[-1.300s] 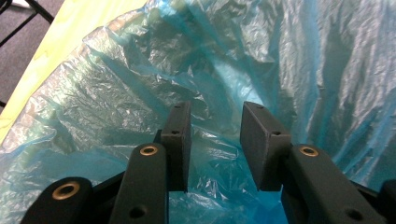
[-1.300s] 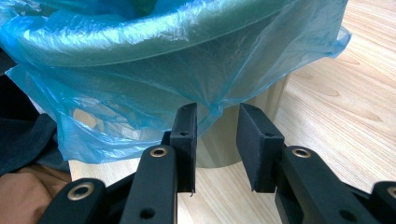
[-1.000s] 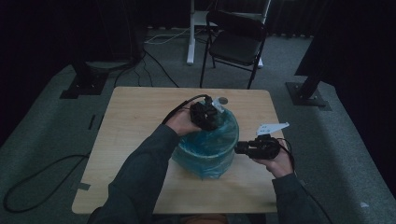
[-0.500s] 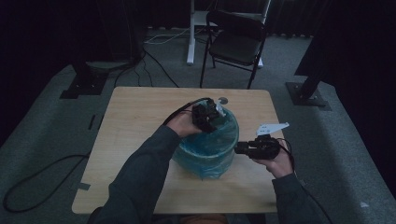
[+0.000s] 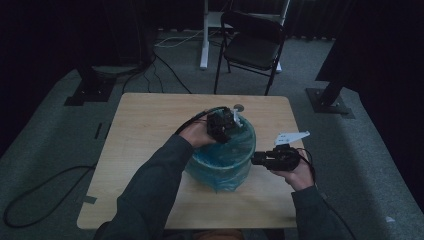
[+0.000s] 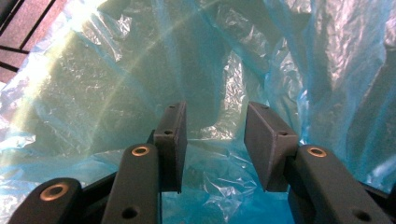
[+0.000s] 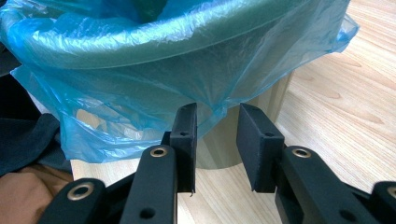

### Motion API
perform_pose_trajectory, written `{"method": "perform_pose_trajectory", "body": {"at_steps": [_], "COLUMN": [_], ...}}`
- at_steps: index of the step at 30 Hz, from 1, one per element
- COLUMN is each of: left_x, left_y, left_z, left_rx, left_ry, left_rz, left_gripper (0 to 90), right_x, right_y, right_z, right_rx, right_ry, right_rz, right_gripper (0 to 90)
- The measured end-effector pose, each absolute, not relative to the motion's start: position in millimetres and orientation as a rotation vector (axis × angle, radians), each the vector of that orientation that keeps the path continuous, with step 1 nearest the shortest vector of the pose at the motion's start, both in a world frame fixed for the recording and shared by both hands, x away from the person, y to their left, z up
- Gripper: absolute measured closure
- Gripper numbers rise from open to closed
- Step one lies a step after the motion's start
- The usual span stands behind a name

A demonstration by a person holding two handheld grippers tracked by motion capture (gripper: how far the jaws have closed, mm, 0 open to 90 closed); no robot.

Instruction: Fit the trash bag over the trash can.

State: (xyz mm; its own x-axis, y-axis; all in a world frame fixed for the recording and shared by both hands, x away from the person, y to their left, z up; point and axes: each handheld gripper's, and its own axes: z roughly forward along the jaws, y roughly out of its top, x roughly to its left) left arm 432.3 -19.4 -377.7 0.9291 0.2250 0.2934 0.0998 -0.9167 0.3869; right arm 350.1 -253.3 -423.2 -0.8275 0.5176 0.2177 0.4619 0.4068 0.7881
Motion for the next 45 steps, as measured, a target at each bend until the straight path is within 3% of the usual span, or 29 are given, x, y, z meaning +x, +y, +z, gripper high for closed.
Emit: {"method": "perform_pose_trajectory", "body": {"at_steps": [24,45], "left_x": [432.2,426.2], "left_y": [-21.6,27.8], "left_z": [-380.2,-341.2], "left_rx": [2.751,2.415], "left_ry": [0.223,0.346], "left_rz": [0.487,0.467], "left_gripper": [58.9,58.7], "right_x": [348.9,349.2], "right_y": [-255.0,-262.9], "right_z": [-422.4,-420.6], "right_rx": [0.904,0.923], "right_ry": [2.575,2.543], "right_rz": [1.422,1.446], "right_gripper": [68.2,66.4]}}
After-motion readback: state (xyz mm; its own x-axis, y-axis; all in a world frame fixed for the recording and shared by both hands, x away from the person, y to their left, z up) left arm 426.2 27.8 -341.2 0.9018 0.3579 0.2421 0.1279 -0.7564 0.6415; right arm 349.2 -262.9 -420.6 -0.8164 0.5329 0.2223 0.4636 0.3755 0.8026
